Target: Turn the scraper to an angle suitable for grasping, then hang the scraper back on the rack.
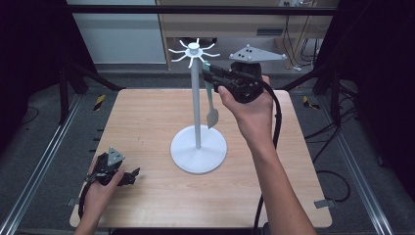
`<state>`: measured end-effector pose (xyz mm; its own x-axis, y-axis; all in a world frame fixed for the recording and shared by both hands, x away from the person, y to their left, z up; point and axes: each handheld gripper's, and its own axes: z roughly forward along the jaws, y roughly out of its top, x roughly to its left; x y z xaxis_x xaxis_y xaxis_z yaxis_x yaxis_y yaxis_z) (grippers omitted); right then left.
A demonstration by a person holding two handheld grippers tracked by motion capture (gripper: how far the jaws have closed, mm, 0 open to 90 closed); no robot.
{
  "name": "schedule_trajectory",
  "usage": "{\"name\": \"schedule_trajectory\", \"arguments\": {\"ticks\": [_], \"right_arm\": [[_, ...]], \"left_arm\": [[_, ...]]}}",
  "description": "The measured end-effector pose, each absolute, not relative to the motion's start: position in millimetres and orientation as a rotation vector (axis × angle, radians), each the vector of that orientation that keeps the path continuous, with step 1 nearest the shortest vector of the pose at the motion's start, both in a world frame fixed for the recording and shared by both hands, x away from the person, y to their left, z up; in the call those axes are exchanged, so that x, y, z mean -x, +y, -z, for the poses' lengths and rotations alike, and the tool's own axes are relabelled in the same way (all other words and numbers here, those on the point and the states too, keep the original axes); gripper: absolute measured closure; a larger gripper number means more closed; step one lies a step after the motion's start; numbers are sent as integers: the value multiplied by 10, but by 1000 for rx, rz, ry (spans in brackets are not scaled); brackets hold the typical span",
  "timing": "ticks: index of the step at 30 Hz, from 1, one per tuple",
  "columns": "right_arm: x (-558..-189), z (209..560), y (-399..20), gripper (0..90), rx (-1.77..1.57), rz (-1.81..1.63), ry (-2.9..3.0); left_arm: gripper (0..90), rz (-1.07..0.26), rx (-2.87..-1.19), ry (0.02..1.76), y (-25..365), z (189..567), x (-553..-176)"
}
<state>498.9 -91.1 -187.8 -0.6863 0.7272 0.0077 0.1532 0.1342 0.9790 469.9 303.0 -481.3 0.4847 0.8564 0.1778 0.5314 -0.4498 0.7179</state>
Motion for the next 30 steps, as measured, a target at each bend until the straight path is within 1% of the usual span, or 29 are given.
{"name": "schedule_trajectory", "arguments": {"ticks": [6,13,17,23,30], "right_arm": [[-4952,1890,-972,686,-850,-1582,1932],[-4883,1982,-1179,611,-900,-1519,1911],[-4872,2105,-1324,535,-946,-1464,1907],[-4895,2400,-1479,384,-1027,-1371,1911],[-4947,2713,-1615,266,-1105,-1315,1894]], "left_arm": [[33,-716,-2144,1140,3027,4816,-4702],[33,-718,-2150,1140,3033,4815,-4704],[33,-719,-2150,1143,3035,4816,-4702],[33,-726,-2142,1146,3055,4804,-4692],[32,-723,-2126,1146,3071,4798,-4692]]}}
